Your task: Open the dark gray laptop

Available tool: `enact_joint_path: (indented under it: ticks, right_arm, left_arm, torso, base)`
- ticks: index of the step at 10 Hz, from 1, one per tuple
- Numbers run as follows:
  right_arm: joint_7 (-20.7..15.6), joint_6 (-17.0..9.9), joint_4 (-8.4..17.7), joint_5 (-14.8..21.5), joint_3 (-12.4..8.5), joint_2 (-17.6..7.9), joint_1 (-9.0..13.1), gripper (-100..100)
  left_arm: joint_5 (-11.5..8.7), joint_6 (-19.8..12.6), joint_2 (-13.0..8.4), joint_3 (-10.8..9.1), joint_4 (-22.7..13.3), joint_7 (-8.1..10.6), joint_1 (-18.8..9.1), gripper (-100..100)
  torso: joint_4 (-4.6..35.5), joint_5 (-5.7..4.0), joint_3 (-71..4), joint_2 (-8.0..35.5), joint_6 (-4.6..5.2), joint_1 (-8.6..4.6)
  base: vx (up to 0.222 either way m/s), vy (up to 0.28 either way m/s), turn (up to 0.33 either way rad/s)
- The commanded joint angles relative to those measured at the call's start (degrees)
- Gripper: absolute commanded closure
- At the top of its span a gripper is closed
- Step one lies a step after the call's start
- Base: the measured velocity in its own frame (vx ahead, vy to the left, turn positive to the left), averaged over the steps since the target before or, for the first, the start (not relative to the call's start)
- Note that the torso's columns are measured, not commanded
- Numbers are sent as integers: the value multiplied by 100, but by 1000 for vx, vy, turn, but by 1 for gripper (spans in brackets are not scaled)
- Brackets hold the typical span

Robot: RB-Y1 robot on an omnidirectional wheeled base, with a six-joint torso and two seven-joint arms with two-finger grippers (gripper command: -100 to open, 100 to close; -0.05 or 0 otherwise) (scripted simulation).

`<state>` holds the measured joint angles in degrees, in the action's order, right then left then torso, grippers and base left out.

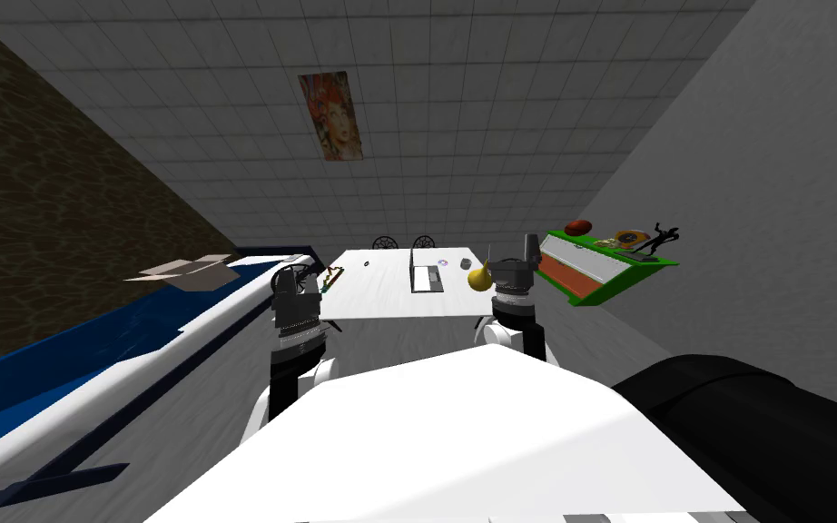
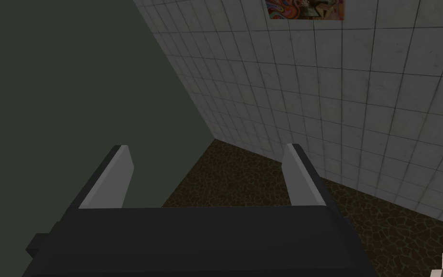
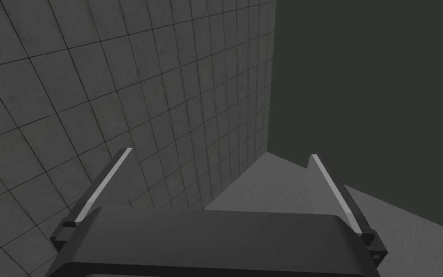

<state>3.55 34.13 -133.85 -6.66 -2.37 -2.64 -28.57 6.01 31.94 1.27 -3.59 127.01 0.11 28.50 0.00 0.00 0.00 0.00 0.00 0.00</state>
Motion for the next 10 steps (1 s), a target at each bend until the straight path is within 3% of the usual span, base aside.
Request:
enact_joint_path:
  ticks: [1,9,10]
  right_arm:
    - [0,0,0,0,0,0,0,0]
    - [0,1,-2,0,0,0,0,0]
    - [-97,-94,28,104,-39,-189,-8,-100]
  left_arm:
    - [0,0,0,0,0,0,0,0]
    - [0,1,0,0,2,0,0,0]
    - [0,1,0,0,2,0,0,0]
  torso:
    - [235,0,-467,232,0,0]
    - [3537,0,-7073,3539,0,0]
    - [3960,0,-7919,3962,0,0]
  base:
    - [0,0,0]
    - [0,0,0]
    - [10,18,85]
